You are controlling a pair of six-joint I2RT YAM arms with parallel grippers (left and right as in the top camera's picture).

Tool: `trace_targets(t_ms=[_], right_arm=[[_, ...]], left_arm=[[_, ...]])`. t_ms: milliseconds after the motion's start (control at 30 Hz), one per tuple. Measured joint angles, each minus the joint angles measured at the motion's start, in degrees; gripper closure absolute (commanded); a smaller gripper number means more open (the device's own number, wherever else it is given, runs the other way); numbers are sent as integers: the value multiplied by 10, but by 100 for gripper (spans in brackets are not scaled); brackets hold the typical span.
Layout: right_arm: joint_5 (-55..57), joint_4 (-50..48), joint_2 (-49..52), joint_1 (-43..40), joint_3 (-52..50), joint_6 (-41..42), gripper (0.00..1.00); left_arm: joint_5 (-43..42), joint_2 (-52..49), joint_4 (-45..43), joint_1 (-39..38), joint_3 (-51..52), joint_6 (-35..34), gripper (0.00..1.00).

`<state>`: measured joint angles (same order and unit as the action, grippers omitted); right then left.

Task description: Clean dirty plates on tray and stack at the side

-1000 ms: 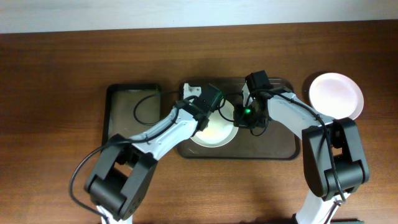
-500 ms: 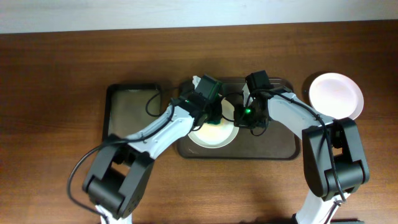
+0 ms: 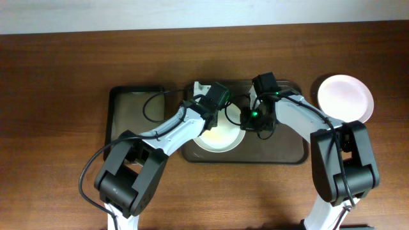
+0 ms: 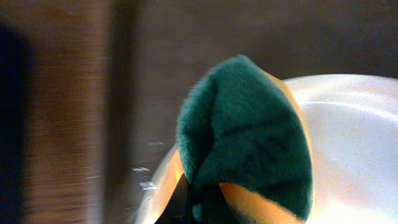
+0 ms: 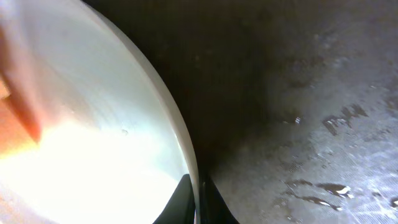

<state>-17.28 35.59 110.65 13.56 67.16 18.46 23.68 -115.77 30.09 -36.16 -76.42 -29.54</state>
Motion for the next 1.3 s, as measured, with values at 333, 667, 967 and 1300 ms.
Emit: trace_targets(t_ms=[333, 667, 967, 1300], right_arm=[[0, 30, 2, 3, 9, -2, 96], [111, 171, -9, 14, 113, -59, 96], [504, 277, -54, 198, 276, -124, 96], [804, 278, -54, 330, 280, -229, 96]], left_arm=[[164, 61, 59, 11, 5, 6, 100], [-17, 271, 168, 201, 4, 10, 100], [-78, 236, 220, 280, 5, 10, 100], [-109, 120, 189, 279, 5, 15, 100]])
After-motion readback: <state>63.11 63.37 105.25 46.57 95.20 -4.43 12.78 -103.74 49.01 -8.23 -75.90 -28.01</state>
